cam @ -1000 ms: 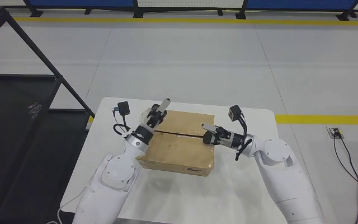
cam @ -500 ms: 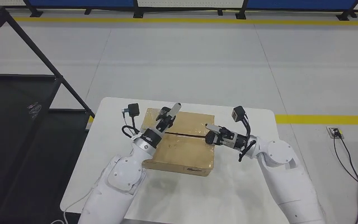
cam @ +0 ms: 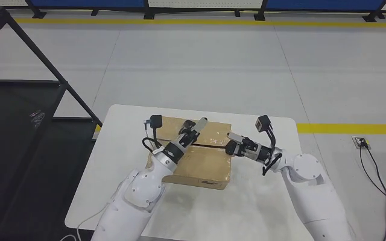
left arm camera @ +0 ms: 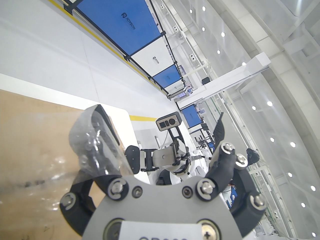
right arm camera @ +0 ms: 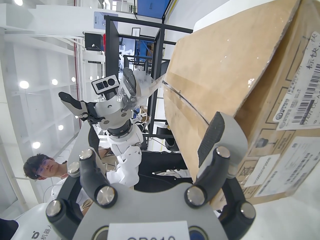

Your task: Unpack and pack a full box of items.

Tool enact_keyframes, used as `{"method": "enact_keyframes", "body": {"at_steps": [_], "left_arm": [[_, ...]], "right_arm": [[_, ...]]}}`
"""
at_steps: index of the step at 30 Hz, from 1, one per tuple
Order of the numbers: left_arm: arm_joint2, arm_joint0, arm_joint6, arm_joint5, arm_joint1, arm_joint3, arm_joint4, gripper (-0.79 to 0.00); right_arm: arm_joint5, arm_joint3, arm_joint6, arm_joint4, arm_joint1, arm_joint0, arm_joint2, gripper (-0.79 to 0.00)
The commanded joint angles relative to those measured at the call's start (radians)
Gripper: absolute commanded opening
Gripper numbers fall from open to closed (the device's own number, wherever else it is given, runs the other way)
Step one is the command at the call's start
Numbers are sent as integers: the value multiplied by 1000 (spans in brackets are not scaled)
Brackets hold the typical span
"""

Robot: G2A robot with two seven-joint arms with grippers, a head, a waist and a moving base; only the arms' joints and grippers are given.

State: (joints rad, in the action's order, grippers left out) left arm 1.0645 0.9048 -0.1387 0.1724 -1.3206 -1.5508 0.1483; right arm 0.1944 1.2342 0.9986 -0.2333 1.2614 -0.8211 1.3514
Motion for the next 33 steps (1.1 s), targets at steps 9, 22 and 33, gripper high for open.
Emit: {"method": "enact_keyframes", "body": {"at_steps": [9, 22, 33], "left_arm": [[-26, -24, -3, -2, -17, 41, -1, 0], [-60, -44, -11, 0, -39, 76, 11, 0], [-97, -68, -11, -2, -61, 119, 16, 0]], "right_arm": [[71, 66, -29, -66, -23, -103, 93, 0], [117, 99, -29, -150, -50, -210, 194, 0], [129, 93, -18, -178, -64, -234, 216, 0]]}}
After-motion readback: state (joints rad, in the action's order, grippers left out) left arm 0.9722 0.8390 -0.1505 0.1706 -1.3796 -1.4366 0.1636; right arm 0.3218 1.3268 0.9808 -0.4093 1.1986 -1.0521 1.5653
